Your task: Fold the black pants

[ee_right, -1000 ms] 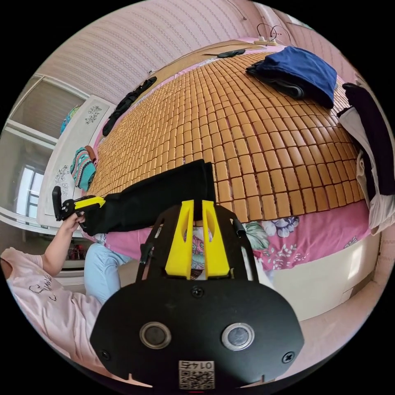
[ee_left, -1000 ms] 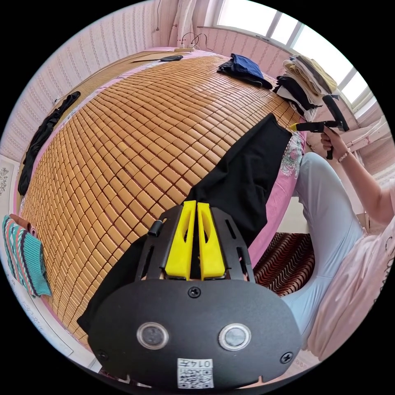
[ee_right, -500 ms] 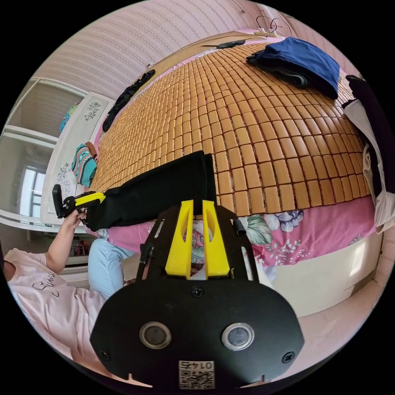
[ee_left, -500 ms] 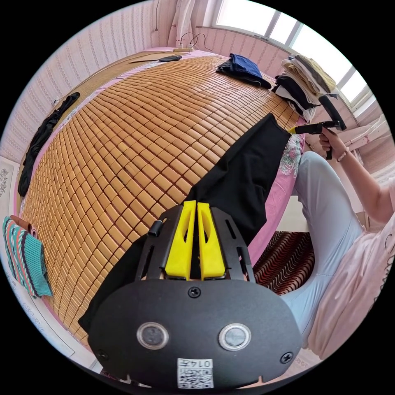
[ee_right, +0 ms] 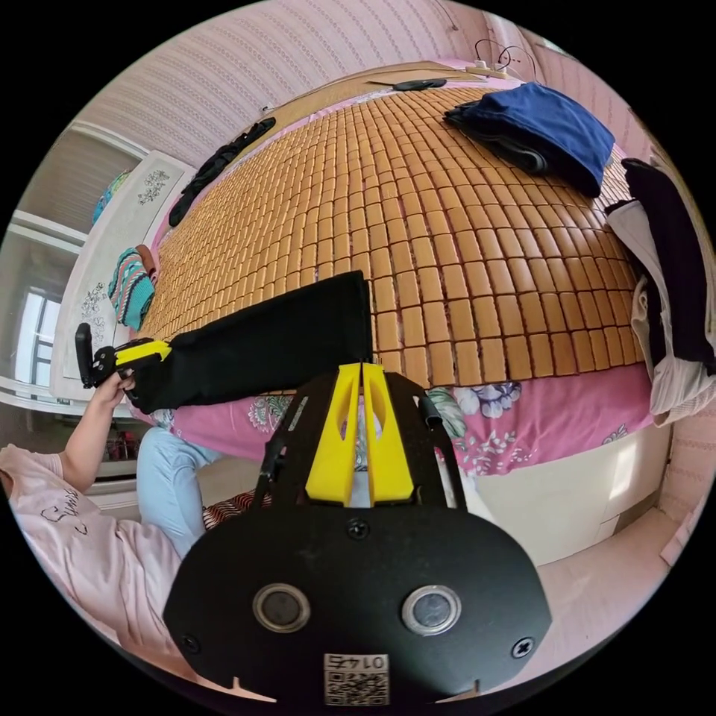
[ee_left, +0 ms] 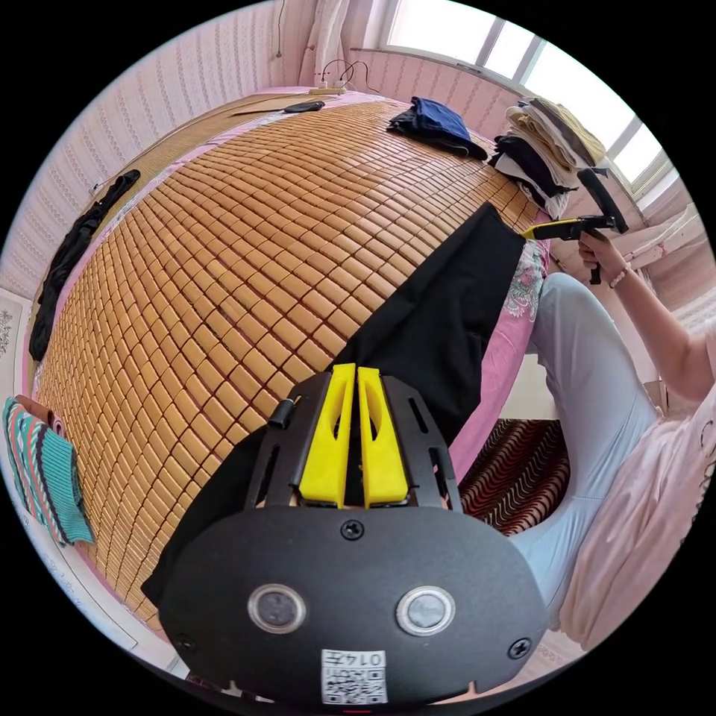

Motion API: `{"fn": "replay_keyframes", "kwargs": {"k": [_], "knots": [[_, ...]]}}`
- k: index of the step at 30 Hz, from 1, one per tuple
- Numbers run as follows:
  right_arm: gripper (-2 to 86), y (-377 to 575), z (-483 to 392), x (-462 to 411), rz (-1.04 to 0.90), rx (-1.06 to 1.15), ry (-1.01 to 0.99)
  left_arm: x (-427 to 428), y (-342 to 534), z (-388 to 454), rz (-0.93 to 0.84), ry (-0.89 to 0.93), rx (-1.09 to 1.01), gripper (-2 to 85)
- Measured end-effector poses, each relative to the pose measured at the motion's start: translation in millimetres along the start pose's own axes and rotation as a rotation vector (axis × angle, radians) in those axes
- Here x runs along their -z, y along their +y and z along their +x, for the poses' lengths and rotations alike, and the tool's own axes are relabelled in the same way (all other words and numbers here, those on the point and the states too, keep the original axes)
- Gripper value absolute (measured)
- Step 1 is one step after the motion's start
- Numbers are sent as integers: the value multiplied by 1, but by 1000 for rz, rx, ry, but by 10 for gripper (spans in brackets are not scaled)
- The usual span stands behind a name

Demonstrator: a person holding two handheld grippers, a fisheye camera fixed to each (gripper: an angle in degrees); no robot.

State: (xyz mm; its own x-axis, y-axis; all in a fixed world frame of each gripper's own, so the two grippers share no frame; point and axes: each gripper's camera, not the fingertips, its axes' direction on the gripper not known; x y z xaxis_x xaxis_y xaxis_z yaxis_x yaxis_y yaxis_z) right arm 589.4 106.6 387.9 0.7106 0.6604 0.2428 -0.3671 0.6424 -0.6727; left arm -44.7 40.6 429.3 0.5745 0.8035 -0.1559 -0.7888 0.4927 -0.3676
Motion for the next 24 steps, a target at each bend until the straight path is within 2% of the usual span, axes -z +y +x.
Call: {"fn": "replay_keyframes", "kwargs": {"k": [2,4,7,9,13,21,24], "knots": [[20,0,-1,-1,28,-23,-37,-7,1,1,-15,-9,-2,-10],[71,5,-11,7,122,-41,24,-14,2,2,-26,-14,-4,-10],[99,-3,-18,-12,23,-38,31,-20,5,4,-29,-18,-2,-10],[93,-4,-27,-22,10,-19,46,-24,8,5,-26,-18,7,-9],[51,-3,-56,-30,35,40,203,-28,15,7,19,-29,24,-9],[28,-6,-48,-22,33,9,183,-57,24,25,52,-83,20,21],[38,-9,-38,-31,34,-34,92,-59,37,19,123,-28,129,41]]}}
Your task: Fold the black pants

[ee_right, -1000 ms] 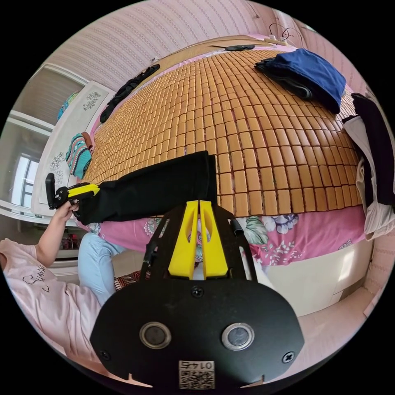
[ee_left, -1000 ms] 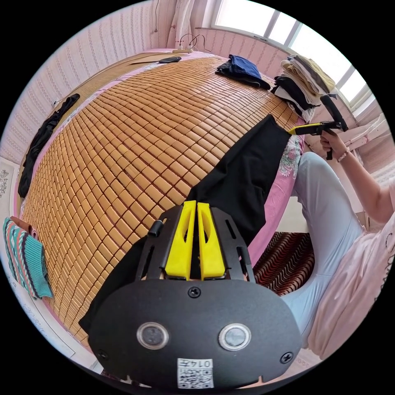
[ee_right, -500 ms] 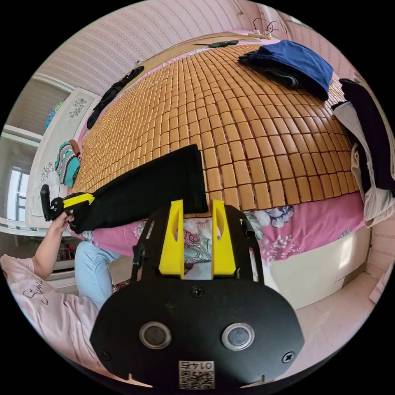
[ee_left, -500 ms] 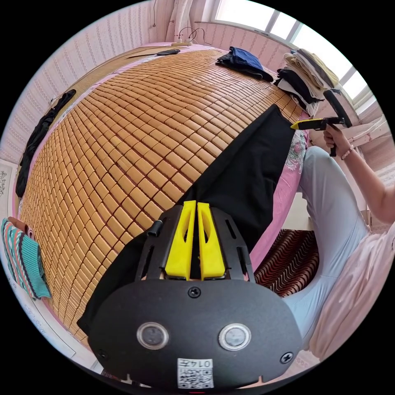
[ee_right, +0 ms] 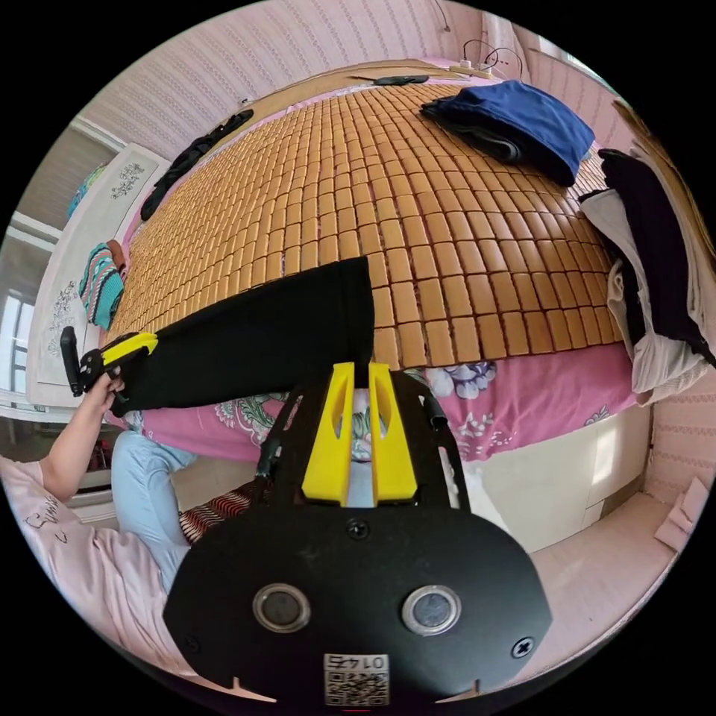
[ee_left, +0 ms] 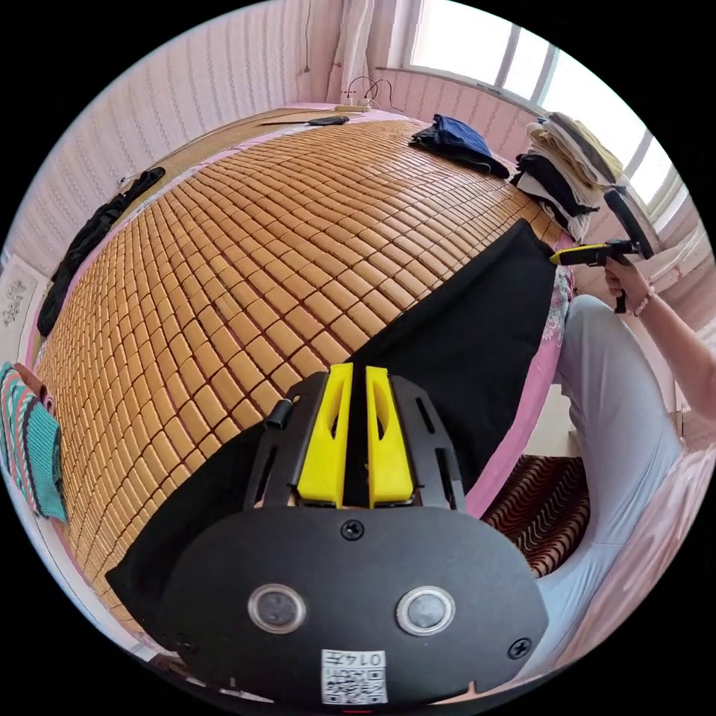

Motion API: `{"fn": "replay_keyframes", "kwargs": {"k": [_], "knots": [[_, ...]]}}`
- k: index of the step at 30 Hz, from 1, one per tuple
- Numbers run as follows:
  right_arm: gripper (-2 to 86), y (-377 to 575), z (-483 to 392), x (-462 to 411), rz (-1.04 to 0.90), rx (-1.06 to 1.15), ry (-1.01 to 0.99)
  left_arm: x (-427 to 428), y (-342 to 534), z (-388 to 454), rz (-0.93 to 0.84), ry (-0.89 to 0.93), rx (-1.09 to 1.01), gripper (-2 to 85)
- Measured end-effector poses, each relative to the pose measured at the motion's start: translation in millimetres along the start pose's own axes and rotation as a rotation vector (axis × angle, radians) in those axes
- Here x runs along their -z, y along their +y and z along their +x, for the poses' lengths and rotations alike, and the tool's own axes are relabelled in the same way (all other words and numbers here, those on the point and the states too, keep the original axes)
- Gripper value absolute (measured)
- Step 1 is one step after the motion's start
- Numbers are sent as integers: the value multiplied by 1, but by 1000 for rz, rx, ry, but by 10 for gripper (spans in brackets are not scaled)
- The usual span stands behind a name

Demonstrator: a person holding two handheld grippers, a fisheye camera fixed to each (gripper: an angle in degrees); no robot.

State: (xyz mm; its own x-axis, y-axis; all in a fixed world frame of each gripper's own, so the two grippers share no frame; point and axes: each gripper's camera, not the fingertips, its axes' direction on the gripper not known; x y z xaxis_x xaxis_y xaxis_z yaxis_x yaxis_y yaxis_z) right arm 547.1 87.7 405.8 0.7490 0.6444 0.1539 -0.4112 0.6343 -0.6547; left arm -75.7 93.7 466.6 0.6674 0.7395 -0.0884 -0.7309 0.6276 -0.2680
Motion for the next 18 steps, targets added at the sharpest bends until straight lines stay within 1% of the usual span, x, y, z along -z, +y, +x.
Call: {"fn": "replay_keyframes", "kwargs": {"k": [2,4,6,8,10,11,12,13,15,18], "knots": [[49,-1,4,4,2,-43,-15,11,10,-1,51,5,44,48],[34,1,-3,17,41,-61,53,29,24,3,112,-76,74,49],[18,0,-28,24,81,-5,121,48,47,20,168,-158,70,41],[7,-7,-70,21,106,129,77,51,67,38,190,-134,66,29],[1,-26,-145,-6,25,343,-73,42,82,57,156,-84,76,16],[0,-30,-166,-15,-10,407,-109,33,92,68,139,-83,95,8],[-1,-36,-210,-32,-67,527,-145,26,101,75,134,-96,127,-1],[-2,-40,-251,-47,-89,636,-151,23,104,78,133,-99,145,-3],[-3,-44,-304,-68,-138,769,-150,12,114,83,147,-86,188,-8],[-4,-55,-358,-101,-198,867,-123,-5,120,86,124,-56,207,-9]]}}
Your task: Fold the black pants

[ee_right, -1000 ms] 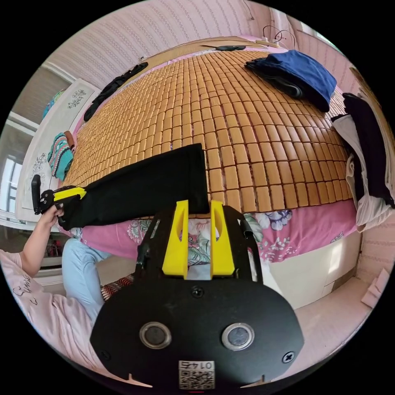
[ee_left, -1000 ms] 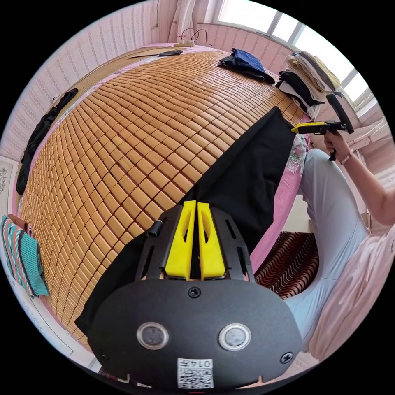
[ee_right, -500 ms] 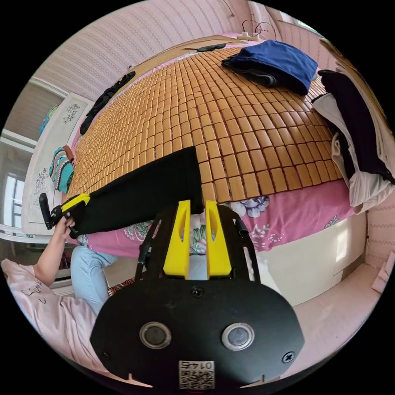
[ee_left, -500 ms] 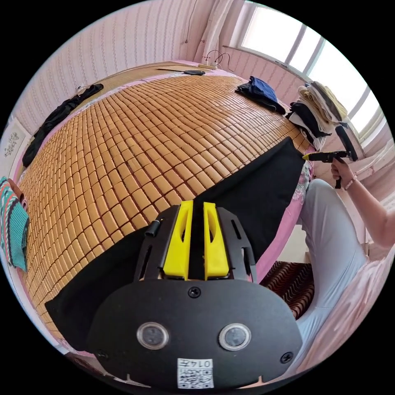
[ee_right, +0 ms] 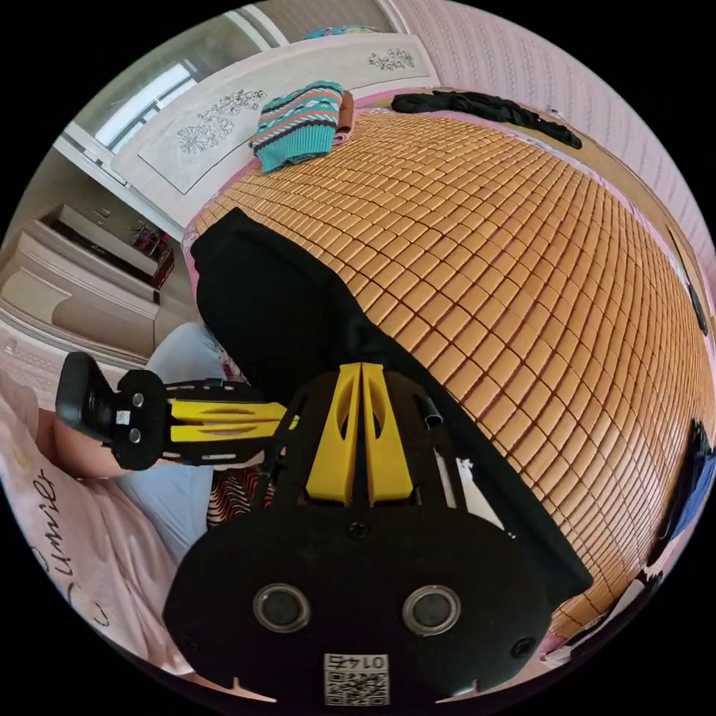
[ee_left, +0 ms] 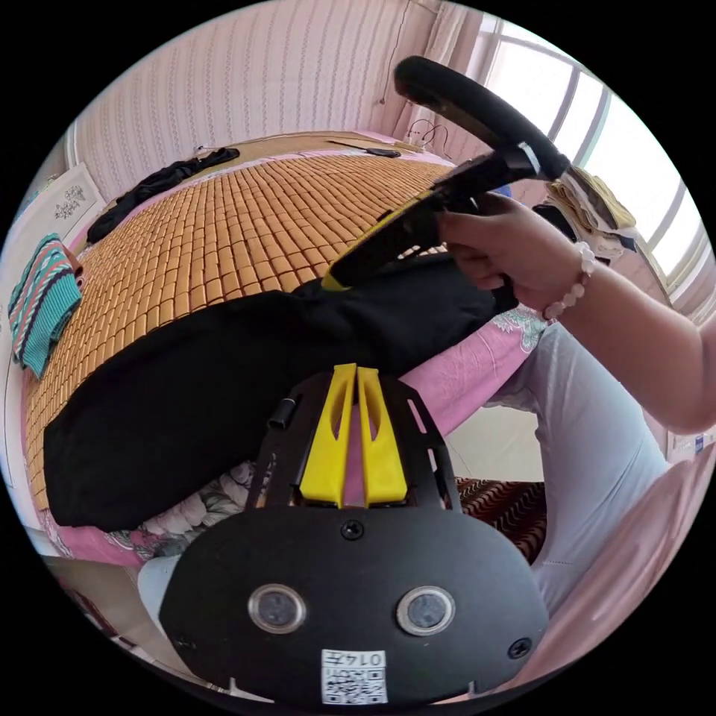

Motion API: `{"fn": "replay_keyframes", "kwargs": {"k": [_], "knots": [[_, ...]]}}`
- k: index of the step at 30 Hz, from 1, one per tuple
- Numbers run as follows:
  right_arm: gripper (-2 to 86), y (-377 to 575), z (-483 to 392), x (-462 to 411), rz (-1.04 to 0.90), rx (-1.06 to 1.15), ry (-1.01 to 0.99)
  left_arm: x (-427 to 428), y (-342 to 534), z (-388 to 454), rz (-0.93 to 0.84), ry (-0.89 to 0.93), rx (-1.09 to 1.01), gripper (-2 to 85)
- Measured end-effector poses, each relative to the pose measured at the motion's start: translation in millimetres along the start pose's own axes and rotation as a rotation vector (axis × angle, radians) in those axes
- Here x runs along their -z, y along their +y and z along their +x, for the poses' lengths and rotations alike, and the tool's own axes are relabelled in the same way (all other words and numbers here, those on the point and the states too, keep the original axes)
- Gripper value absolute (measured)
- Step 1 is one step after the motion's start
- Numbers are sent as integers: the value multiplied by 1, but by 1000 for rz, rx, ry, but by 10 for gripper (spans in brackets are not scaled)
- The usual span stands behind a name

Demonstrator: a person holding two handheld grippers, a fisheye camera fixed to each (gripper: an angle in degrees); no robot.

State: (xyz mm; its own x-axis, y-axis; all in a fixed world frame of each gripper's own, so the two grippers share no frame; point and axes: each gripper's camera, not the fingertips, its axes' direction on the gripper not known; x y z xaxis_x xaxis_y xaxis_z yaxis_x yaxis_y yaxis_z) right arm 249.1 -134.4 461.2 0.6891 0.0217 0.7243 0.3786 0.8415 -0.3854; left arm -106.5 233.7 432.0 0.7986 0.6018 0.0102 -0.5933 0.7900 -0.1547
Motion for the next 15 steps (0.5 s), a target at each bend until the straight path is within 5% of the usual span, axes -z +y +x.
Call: {"fn": "replay_keyframes", "kwargs": {"k": [15], "knots": [[-4,-50,-1,-16,-90,-3,89,-20,33,19,66,47,3,-10]]}}
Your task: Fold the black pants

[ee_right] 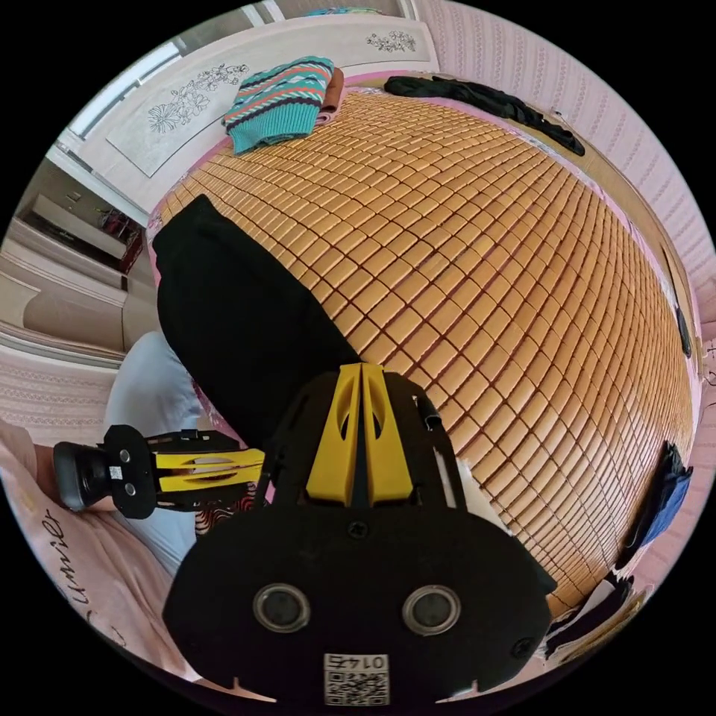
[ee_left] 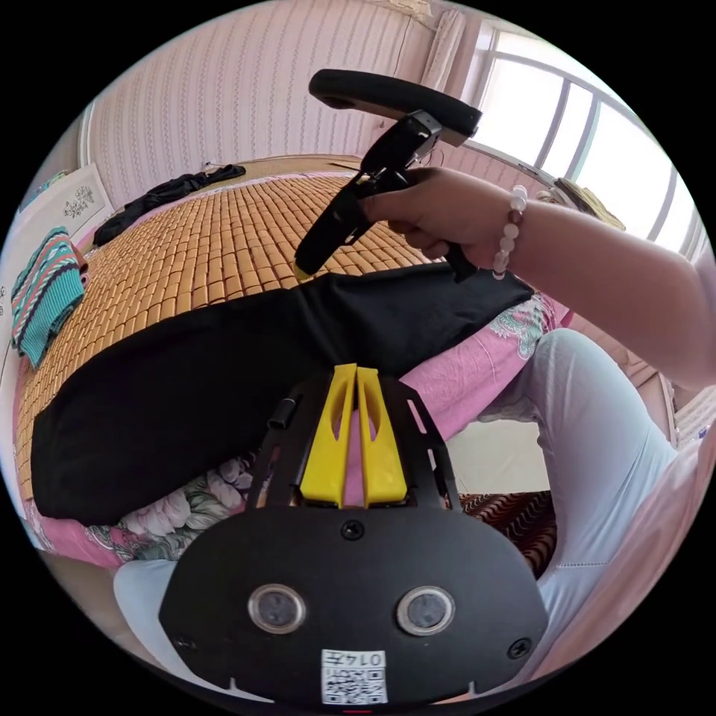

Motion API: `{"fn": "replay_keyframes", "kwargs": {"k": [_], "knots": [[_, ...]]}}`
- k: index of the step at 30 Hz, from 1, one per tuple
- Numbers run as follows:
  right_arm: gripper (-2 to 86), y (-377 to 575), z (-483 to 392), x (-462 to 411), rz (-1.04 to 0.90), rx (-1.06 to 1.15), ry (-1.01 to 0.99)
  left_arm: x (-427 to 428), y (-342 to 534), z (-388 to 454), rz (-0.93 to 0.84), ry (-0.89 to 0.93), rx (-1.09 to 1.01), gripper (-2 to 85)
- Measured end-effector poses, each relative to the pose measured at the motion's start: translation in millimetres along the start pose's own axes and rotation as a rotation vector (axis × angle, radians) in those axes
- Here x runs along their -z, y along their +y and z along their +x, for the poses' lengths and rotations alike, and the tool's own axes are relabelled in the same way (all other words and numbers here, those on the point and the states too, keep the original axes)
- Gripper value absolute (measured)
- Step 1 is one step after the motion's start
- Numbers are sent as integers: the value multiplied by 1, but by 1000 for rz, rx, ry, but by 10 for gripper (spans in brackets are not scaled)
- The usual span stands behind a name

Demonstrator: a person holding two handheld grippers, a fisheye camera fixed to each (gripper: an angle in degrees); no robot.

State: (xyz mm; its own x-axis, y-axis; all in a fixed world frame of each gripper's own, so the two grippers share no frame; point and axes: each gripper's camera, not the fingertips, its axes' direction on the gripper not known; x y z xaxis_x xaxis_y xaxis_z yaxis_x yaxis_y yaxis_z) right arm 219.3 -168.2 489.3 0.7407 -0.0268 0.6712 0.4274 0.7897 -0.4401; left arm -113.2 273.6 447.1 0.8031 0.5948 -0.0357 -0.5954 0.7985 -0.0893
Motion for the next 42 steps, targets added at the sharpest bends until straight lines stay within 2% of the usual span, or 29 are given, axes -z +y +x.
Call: {"fn": "replay_keyframes", "kwargs": {"k": [6,10,14,16,19,24,28,30,37,42], "knots": [[-4,-33,-2,-21,-207,71,3,-6,8,9,-3,31,-1,-10],[-4,-32,-12,-27,-198,111,104,-13,14,25,-2,-13,-53,-9],[-4,-19,3,-21,-105,40,25,-14,18,41,16,-60,-70,-7],[-3,18,18,-6,93,-59,-63,-11,17,54,40,-116,-110,-1],[0,85,43,14,244,-247,-62,-1,18,72,152,-122,-168,17],[18,211,98,44,304,-566,7,-4,2,98,154,35,-235,56],[64,317,148,63,320,-876,51,-10,-22,119,141,72,-294,63],[81,345,161,62,325,-961,56,-18,-38,138,146,74,-344,73],[98,377,201,39,277,-1032,-111,-49,-72,210,111,116,-513,115],[70,398,209,42,303,-1042,-105,-71,-95,263,105,145,-655,126]]}}
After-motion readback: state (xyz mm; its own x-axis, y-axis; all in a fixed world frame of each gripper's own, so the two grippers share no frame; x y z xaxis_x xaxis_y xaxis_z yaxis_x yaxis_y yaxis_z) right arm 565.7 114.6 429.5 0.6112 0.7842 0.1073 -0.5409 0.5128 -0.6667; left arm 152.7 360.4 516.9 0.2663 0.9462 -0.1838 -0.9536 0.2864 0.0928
